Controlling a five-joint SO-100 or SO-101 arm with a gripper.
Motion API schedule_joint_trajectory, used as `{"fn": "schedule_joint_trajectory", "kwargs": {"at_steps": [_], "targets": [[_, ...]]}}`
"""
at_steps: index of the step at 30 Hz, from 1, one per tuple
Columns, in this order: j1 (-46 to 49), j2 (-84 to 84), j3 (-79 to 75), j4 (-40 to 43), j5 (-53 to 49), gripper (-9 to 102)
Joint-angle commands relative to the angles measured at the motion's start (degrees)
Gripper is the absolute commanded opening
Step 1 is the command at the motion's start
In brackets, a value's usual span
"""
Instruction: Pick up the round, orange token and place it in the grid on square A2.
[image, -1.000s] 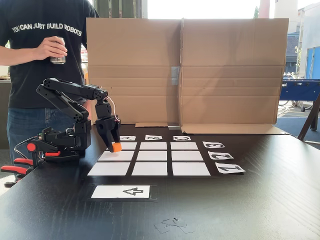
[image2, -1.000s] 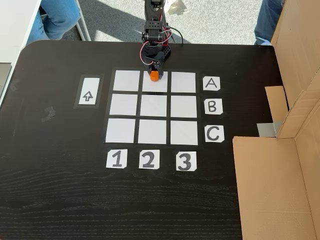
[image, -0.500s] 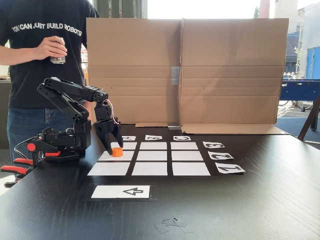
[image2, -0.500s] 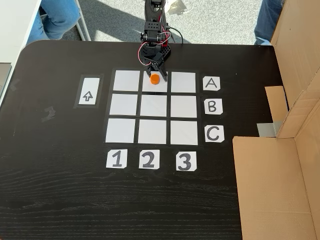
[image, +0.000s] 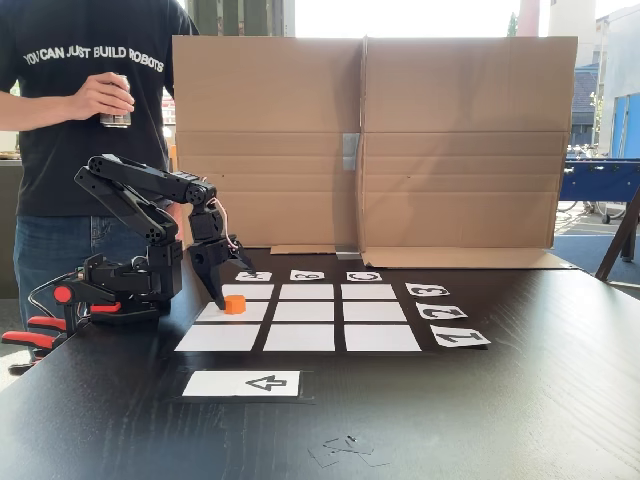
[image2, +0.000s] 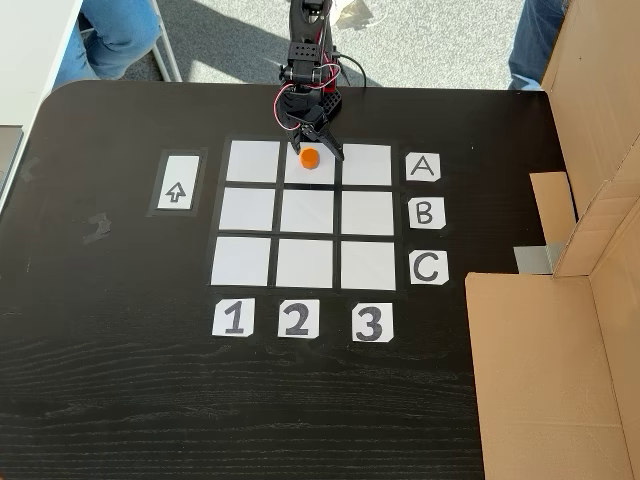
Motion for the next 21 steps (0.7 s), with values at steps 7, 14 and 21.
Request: {"fn": "schedule_joint_trajectory", "kwargs": {"at_steps": [7, 14, 21], "targets": [[14.7, 6.8, 0.1, -0.2, -5.6, 53], [33.7, 11.1, -3.0, -9.6, -8.1, 53], [52.0, 15.3, -10.0, -25.3, 2.8, 53]]}}
